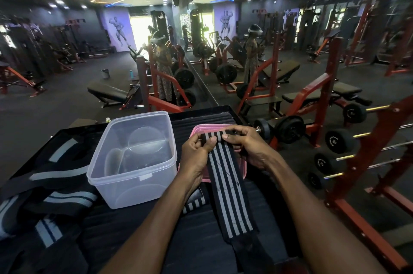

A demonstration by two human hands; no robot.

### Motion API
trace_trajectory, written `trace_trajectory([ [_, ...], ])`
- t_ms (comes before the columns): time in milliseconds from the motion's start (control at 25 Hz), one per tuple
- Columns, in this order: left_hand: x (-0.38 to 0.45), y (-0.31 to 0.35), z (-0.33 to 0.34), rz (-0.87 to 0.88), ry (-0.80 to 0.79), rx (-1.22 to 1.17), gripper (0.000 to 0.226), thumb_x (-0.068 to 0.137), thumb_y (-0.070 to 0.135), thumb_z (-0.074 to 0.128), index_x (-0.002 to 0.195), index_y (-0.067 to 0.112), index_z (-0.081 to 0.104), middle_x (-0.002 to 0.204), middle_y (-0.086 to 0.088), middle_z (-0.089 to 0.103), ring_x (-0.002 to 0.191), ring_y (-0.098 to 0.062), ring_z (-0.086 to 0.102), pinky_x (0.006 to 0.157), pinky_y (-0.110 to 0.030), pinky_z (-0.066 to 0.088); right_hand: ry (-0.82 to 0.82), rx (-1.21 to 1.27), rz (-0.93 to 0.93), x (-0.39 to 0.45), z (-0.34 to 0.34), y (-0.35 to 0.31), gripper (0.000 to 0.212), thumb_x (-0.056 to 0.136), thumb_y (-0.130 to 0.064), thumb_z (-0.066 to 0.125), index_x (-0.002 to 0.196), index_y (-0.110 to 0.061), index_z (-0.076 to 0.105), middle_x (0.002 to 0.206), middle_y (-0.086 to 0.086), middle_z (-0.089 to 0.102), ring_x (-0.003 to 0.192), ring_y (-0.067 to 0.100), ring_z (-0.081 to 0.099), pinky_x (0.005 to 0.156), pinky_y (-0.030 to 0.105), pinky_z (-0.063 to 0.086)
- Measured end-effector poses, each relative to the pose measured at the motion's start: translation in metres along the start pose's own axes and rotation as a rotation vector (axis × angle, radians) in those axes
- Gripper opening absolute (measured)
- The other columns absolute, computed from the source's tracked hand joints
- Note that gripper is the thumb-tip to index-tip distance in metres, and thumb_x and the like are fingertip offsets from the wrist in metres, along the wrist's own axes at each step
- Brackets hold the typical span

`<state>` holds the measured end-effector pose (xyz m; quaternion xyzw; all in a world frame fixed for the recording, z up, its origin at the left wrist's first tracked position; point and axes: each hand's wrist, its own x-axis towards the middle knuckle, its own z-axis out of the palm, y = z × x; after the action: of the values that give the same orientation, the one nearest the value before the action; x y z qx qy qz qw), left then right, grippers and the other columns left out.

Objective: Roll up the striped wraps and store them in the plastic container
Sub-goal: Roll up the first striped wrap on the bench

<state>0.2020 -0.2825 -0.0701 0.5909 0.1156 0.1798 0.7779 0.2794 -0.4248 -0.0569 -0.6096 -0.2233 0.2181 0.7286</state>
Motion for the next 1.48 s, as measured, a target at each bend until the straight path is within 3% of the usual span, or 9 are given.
trace_trajectory([
  [160,0.000,0.001,-0.001,-0.008,-0.027,-0.047,0.007,0.088,0.008,0.071,0.094,0.011,0.073,0.097,-0.018,0.075,0.088,-0.032,0.073,0.089,-0.050,0.058,0.048,-0.030,-0.032,0.000,-0.002,0.001,0.022,0.084,0.000,0.072,0.106,-0.004,0.071,0.101,0.019,0.070,0.086,0.026,0.071,0.074,0.037,0.059],
  [280,0.000,0.000,0.001,-0.025,-0.034,-0.058,0.012,0.088,0.021,0.073,0.093,0.011,0.077,0.100,-0.024,0.074,0.089,-0.035,0.070,0.093,-0.056,0.054,0.047,-0.033,-0.073,0.001,-0.003,0.001,0.029,0.081,0.006,0.071,0.106,-0.009,0.075,0.113,0.026,0.069,0.101,0.036,0.070,0.090,0.050,0.056],
  [400,0.000,0.000,0.001,0.008,-0.013,-0.036,0.008,0.090,0.012,0.070,0.091,0.013,0.078,0.100,-0.022,0.075,0.091,-0.035,0.070,0.094,-0.057,0.054,0.001,-0.002,-0.062,0.001,-0.002,0.000,0.025,0.084,0.004,0.069,0.104,-0.009,0.076,0.087,0.021,0.067,0.072,0.021,0.069,0.064,0.031,0.058],
  [520,0.000,0.001,0.001,0.026,-0.017,-0.021,0.019,0.091,0.003,0.066,0.090,0.017,0.079,0.103,-0.021,0.074,0.100,-0.039,0.070,0.094,-0.053,0.055,0.011,0.068,-0.068,-0.002,0.002,-0.004,0.015,0.091,-0.002,0.064,0.104,0.000,0.072,0.073,0.009,0.062,0.049,0.005,0.056,0.045,0.015,0.044],
  [800,-0.001,0.002,0.005,-0.070,-0.025,-0.030,0.018,0.097,0.017,0.062,0.099,0.004,0.073,0.094,-0.021,0.075,0.087,-0.032,0.073,0.085,-0.044,0.058,0.015,0.071,-0.132,-0.006,0.003,-0.007,0.024,0.087,0.010,0.063,0.111,0.010,0.066,0.085,0.008,0.072,0.070,0.009,0.070,0.056,0.015,0.051],
  [1000,-0.001,0.002,0.003,0.017,0.003,0.074,0.012,0.097,0.017,0.063,0.100,0.013,0.073,0.096,-0.016,0.077,0.093,-0.034,0.074,0.084,-0.044,0.059,0.000,0.153,-0.040,-0.006,0.007,-0.010,0.017,0.094,0.001,0.060,0.109,0.005,0.065,0.067,0.000,0.066,0.048,0.003,0.058,0.044,0.013,0.044],
  [1200,-0.002,0.001,0.005,0.049,-0.024,0.174,0.016,0.099,0.029,0.059,0.105,0.018,0.069,0.101,-0.012,0.076,0.096,-0.031,0.073,0.090,-0.051,0.057,0.044,0.031,-0.067,-0.005,0.003,-0.004,0.007,0.091,-0.005,0.066,0.095,0.000,0.069,0.068,0.004,0.062,0.049,0.007,0.053,0.041,0.019,0.040],
  [1400,-0.008,0.004,0.007,0.130,-0.019,0.252,0.019,0.105,0.034,0.046,0.097,0.028,0.061,0.096,0.000,0.073,0.089,-0.015,0.071,0.076,-0.029,0.054,-0.020,0.077,-0.030,-0.007,0.007,-0.005,0.026,0.083,-0.013,0.071,0.103,0.003,0.069,0.070,0.006,0.061,0.052,0.010,0.050,0.043,0.020,0.040],
  [1480,-0.008,0.004,0.007,0.159,-0.003,0.259,0.019,0.105,0.032,0.045,0.096,0.027,0.062,0.095,0.001,0.072,0.088,-0.014,0.070,0.077,-0.028,0.053,-0.041,0.109,-0.005,-0.006,0.009,-0.006,0.035,0.085,-0.022,0.067,0.106,0.006,0.066,0.066,0.005,0.056,0.051,0.010,0.044,0.042,0.020,0.039],
])
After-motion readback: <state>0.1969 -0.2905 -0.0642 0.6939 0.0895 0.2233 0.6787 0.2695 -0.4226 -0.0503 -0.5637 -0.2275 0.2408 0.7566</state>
